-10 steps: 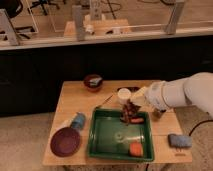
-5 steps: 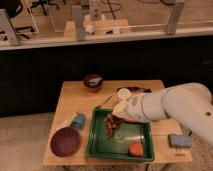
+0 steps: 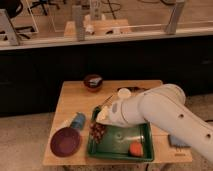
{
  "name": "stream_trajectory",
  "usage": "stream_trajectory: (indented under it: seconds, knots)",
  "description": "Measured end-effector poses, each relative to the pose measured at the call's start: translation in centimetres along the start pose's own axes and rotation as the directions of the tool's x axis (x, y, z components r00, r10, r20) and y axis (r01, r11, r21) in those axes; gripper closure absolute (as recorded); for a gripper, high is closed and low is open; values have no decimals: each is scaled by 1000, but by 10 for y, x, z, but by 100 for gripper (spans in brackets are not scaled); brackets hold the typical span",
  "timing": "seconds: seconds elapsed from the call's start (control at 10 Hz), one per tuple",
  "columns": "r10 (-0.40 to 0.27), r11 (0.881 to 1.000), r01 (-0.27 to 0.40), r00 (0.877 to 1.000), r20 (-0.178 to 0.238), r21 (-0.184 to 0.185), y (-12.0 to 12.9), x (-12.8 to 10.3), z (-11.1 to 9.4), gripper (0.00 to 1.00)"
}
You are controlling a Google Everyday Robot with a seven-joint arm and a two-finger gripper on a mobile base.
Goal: Place grapes in purple bowl
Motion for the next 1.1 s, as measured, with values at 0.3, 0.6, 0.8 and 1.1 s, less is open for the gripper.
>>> stream_trajectory:
  seconds: [0.3,0.6,0.8,1.1]
  knots:
    - [-24,1000,24,999,41,-5,-15,-8,19,100]
    - [-33,999,33,996,77,4,-28,-24,32,100]
    - [-40,999,39,995,87,13,-39,-32,35,100]
    - [-64,998,62,993,102,26,-63,-41,41,100]
